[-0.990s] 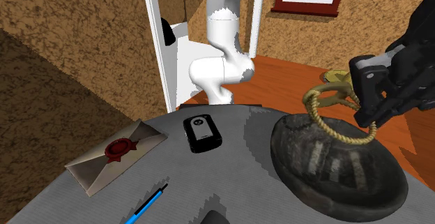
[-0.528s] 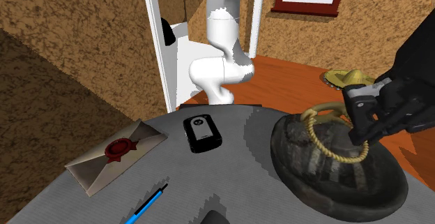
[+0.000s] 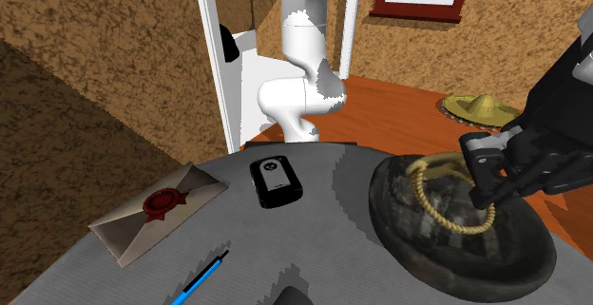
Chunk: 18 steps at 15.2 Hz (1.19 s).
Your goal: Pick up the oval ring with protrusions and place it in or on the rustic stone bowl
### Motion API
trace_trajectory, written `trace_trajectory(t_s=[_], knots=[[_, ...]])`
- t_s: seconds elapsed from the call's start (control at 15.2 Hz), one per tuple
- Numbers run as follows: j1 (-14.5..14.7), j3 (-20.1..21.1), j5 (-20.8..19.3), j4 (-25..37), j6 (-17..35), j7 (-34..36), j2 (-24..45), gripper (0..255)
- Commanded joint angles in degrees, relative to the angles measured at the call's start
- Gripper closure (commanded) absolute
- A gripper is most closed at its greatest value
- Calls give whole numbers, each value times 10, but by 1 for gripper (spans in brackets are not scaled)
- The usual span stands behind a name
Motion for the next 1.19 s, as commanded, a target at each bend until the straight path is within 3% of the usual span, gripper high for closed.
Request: trace_trajectory(t_s=[0.0, 0.07, 0.4, 0.66, 1.12], knots=[[0, 0, 0, 0, 0, 0, 0, 255], [0, 0, 0, 0, 0, 0, 0, 0], [0, 0, 0, 0, 0, 0, 0, 0], [2, 1, -8, 125, -82, 8, 44, 0], [2, 1, -8, 125, -82, 8, 44, 0]])
